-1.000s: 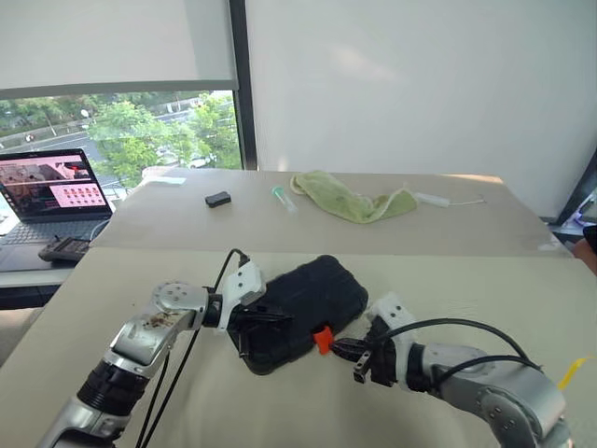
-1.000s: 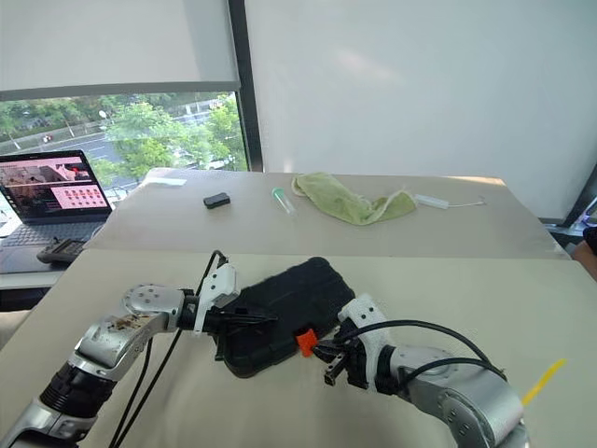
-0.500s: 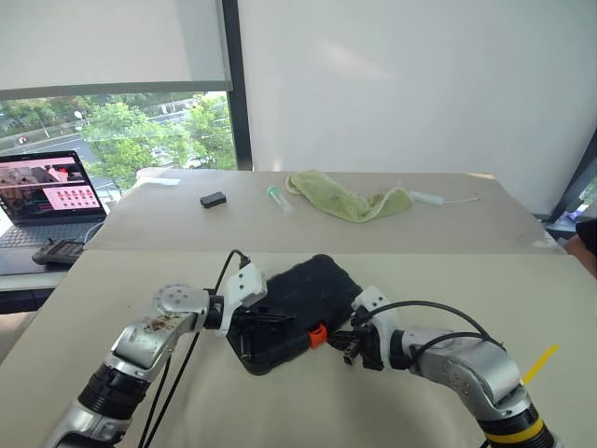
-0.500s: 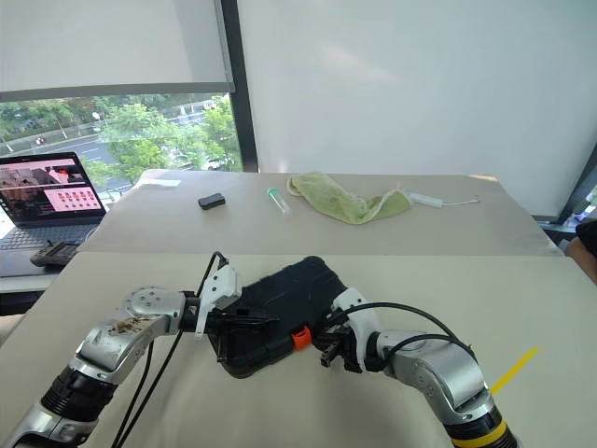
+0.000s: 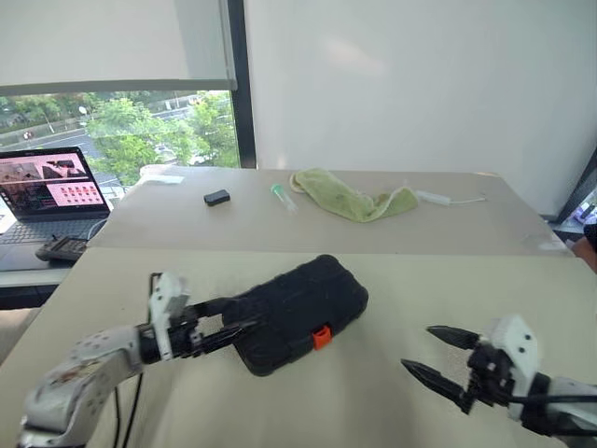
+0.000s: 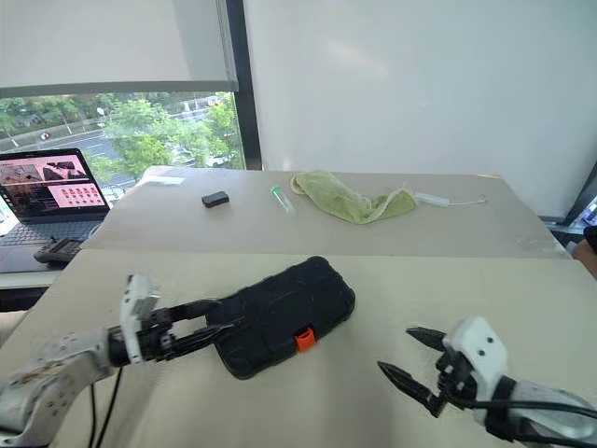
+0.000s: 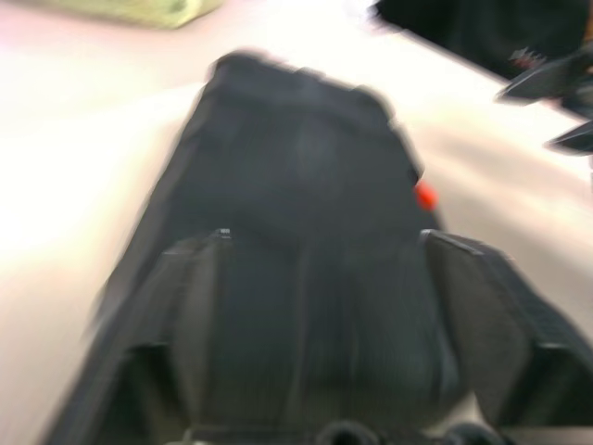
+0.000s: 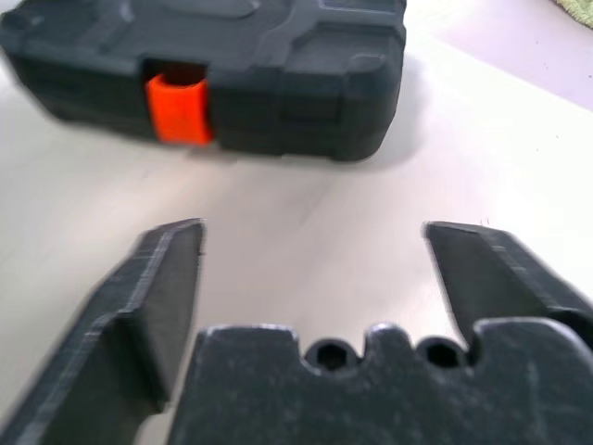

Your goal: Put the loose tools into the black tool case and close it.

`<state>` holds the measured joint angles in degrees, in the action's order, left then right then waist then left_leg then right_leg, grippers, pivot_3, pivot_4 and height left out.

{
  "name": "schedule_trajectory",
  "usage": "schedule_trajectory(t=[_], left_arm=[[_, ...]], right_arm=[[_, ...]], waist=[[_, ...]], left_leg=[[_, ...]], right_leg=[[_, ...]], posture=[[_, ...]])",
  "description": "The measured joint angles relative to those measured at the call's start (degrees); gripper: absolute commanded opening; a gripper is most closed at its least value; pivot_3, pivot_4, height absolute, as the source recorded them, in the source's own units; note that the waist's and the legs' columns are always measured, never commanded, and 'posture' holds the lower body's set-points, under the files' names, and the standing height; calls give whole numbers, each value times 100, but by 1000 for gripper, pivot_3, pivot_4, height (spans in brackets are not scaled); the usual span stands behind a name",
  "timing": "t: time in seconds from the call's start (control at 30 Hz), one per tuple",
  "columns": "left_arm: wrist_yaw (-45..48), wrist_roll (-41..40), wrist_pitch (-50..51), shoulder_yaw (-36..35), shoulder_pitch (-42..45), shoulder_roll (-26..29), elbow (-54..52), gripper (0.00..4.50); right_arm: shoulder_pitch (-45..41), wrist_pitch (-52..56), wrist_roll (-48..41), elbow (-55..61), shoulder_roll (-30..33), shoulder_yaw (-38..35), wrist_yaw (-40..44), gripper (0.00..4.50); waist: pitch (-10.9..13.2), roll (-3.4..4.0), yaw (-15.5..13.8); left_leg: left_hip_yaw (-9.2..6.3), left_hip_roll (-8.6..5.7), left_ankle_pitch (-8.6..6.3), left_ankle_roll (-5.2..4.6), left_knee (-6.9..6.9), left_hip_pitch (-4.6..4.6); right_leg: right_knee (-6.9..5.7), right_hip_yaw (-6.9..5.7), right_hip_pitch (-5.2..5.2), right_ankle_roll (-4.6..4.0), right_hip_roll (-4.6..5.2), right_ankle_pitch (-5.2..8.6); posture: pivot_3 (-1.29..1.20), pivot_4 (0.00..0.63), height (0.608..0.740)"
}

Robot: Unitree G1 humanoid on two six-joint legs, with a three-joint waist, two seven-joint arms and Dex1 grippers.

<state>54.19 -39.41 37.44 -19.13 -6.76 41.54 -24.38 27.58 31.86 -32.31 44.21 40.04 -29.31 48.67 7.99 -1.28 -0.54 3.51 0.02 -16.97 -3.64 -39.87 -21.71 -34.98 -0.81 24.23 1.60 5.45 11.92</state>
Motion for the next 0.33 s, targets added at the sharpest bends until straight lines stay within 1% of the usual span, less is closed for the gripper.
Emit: schedule_trajectory(t=[0.03,0.17,0.23,0.33], left_arm=[[30,13,-18,-147,-183,48,0,4424],[96,119,-316,-604,-812,94,-5,4424],[160,235,-517,-843,-1304,88,39,4424],[197,171,-622,-924,-1560,-34,38,4424]], right_arm=[[112,-62,-3,-5,-1,-109,93,4500],[421,-485,-10,-38,-14,-458,431,4500],[664,-859,98,-167,-32,-664,656,4500],[734,-1298,293,-513,-44,-746,844,4500]], waist=[[1,0,-11],[3,-2,-38],[3,-3,-41],[4,-5,-59]], left_leg=[[1,1,0,1,-1,1],[3,3,1,3,-1,6],[3,2,-2,3,3,6],[4,1,-3,3,3,2]], right_leg=[[0,0,0,-19,2,13],[0,2,0,-23,10,15],[0,1,-2,-23,12,24],[0,0,1,-25,20,25]], posture=[[0,150,740],[0,150,740],[0,150,740],[0,150,740]])
